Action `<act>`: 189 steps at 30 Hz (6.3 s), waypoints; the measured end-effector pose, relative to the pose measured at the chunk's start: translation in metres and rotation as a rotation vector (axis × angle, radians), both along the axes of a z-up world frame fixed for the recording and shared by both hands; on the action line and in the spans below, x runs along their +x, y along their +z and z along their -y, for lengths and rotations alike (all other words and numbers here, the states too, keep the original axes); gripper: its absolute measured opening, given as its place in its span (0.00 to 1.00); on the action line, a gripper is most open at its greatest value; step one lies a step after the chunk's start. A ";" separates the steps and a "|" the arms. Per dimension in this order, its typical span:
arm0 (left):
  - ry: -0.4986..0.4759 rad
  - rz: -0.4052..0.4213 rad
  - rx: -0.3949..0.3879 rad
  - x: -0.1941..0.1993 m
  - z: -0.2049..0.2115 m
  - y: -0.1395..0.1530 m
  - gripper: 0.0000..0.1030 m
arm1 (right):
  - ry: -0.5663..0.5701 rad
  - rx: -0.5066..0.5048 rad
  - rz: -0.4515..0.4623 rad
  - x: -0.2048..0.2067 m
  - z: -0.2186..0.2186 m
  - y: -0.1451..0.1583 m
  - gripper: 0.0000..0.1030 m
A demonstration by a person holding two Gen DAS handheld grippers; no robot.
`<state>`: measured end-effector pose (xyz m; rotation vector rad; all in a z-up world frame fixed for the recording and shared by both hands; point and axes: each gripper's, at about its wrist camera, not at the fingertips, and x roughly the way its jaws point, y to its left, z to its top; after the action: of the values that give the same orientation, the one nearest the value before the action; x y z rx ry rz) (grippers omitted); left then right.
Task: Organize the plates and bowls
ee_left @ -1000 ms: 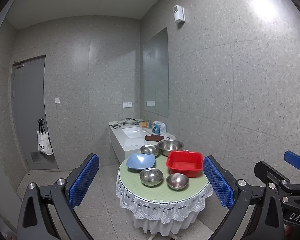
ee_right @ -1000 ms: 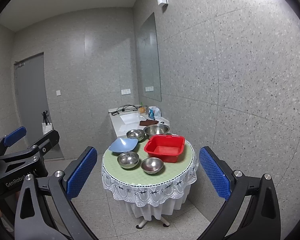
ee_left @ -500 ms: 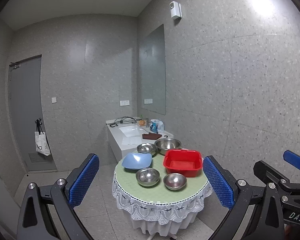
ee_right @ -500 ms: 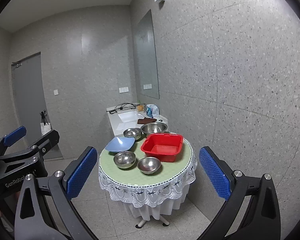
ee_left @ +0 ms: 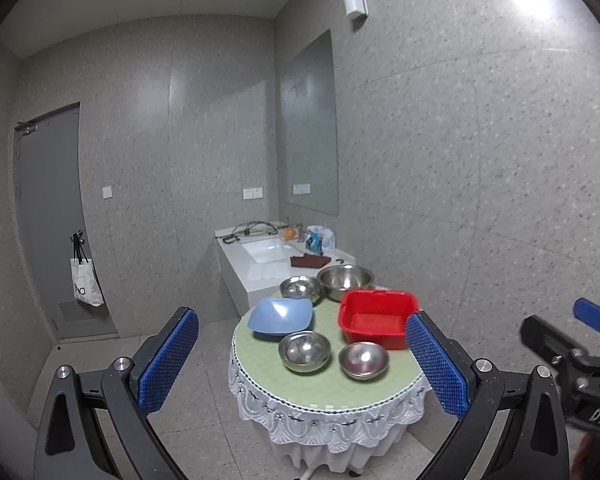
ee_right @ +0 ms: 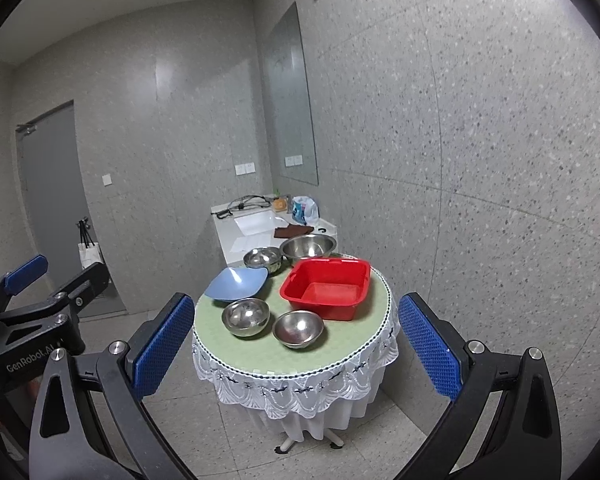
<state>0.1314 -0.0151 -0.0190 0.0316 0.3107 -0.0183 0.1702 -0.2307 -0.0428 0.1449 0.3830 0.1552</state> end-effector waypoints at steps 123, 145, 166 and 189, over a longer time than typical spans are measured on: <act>-0.677 -0.618 0.085 0.798 0.028 -0.205 0.64 | -0.405 0.210 -0.748 0.455 0.029 -0.240 0.57; -0.423 -0.754 0.007 0.795 -0.238 -0.250 0.81 | -0.133 0.009 -0.764 0.525 -0.223 -0.250 0.68; -0.394 -0.667 -0.062 0.764 -0.237 -0.205 0.14 | 0.061 0.121 -0.743 0.514 -0.216 -0.242 0.16; -0.667 -0.632 0.077 0.737 0.023 -0.196 0.14 | -0.227 0.174 -0.635 0.447 0.020 -0.213 0.16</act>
<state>0.8687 -0.0383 -0.2147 0.2076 0.9216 -0.6886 0.6168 -0.2510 -0.2561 0.4114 0.9812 -0.0884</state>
